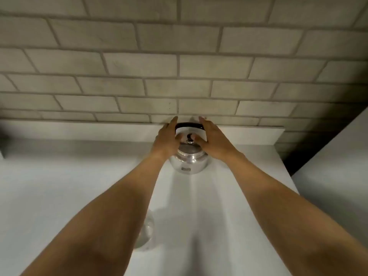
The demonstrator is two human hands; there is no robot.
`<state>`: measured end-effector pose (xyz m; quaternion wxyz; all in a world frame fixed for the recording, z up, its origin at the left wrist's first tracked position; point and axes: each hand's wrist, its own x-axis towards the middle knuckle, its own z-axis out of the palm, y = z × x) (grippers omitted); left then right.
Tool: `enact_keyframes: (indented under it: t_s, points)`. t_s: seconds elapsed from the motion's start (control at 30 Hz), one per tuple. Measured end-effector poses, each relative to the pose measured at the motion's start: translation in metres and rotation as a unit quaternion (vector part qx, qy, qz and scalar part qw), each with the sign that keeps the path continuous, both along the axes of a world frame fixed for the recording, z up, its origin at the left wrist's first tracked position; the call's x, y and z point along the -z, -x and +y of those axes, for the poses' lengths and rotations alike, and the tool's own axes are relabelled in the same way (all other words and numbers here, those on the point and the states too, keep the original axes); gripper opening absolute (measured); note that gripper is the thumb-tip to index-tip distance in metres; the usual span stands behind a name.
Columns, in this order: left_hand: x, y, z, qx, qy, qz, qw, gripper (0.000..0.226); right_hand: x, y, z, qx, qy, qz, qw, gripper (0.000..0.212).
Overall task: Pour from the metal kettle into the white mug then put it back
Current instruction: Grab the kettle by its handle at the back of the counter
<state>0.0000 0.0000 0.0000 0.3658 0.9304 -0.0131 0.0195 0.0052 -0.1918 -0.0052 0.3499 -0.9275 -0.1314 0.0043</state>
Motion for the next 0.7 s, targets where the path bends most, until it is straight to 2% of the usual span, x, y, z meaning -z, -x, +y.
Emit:
enact_keyframes:
  t_s: [0.13, 0.27, 0.4, 0.53, 0.6, 0.7]
  points:
    - [0.004, -0.008, 0.006, -0.011, -0.025, -0.043, 0.999, 0.032, 0.002, -0.012, 0.008, -0.02, 0.001, -0.067, 0.998, 0.049]
    - [0.001, -0.009, 0.01, 0.007, -0.042, -0.049, 0.998, 0.027, -0.008, -0.024, 0.007, -0.038, 0.004, -0.065, 0.997, 0.028]
    - [-0.014, -0.001, 0.01, 0.032, -0.051, -0.053, 0.997, 0.028, -0.022, -0.016, -0.001, -0.025, -0.032, -0.03, 0.999, 0.026]
    - [-0.036, 0.026, 0.007, 0.04, -0.031, -0.056, 0.997, 0.023, -0.052, 0.009, -0.005, -0.003, -0.049, -0.072, 0.996, 0.024]
    - [-0.047, 0.048, 0.008, 0.043, -0.033, -0.079, 0.995, 0.022, -0.068, 0.028, -0.004, 0.003, -0.04, -0.09, 0.995, 0.027]
    - [-0.058, 0.087, 0.011, 0.062, -0.018, -0.139, 0.988, 0.033, -0.082, 0.058, -0.005, 0.018, -0.009, -0.113, 0.993, 0.035]
